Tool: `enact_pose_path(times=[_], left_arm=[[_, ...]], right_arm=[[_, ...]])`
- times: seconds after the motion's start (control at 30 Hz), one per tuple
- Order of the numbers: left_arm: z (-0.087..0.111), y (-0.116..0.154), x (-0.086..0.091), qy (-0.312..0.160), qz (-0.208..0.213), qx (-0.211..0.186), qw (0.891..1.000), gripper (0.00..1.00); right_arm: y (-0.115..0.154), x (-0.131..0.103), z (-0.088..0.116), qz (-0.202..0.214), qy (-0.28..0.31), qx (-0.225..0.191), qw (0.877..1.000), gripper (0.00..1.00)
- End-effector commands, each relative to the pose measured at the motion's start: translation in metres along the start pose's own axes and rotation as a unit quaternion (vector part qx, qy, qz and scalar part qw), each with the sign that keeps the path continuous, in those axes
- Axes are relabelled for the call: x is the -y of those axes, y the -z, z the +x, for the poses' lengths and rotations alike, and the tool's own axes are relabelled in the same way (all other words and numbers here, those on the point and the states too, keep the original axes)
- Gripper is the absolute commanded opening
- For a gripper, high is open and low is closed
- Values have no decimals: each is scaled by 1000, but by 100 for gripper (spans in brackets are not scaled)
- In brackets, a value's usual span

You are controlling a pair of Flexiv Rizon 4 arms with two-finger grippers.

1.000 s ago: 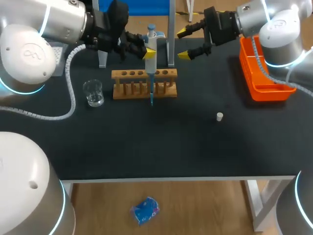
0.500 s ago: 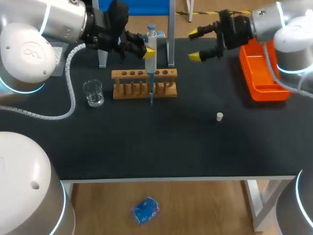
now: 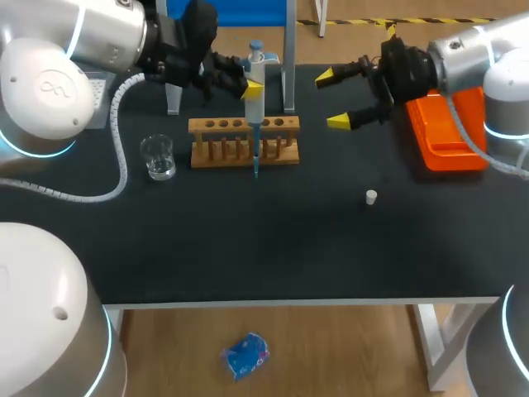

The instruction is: Invert the test tube, pick up the pipette, mount the tip to pipette, aspirate from beaker and dispense into the tube, eject the tip, return the pipette, and cap with the stopper.

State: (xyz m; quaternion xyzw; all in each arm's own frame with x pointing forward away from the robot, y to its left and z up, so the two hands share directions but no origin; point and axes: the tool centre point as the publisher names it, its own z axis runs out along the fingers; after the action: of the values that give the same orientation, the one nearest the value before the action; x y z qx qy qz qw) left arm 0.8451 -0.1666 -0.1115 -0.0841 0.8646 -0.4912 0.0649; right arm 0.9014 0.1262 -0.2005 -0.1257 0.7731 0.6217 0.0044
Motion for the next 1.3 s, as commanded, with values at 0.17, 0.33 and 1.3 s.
enact_pose_path(times=[0.17, 0.33, 1.3], left_arm=[[-1, 1, 0, 0, 1, -1, 1000, 0], [-1, 1, 0, 0, 1, -1, 1000, 0], [-1, 1, 0, 0, 1, -1, 1000, 0]], right_arm=[[-33, -14, -18, -83, -52, -69, 993, 100], [-49, -23, -16, -102, -93, -102, 985, 100], [-105, -64, 17, -97, -72, -138, 983, 100]])
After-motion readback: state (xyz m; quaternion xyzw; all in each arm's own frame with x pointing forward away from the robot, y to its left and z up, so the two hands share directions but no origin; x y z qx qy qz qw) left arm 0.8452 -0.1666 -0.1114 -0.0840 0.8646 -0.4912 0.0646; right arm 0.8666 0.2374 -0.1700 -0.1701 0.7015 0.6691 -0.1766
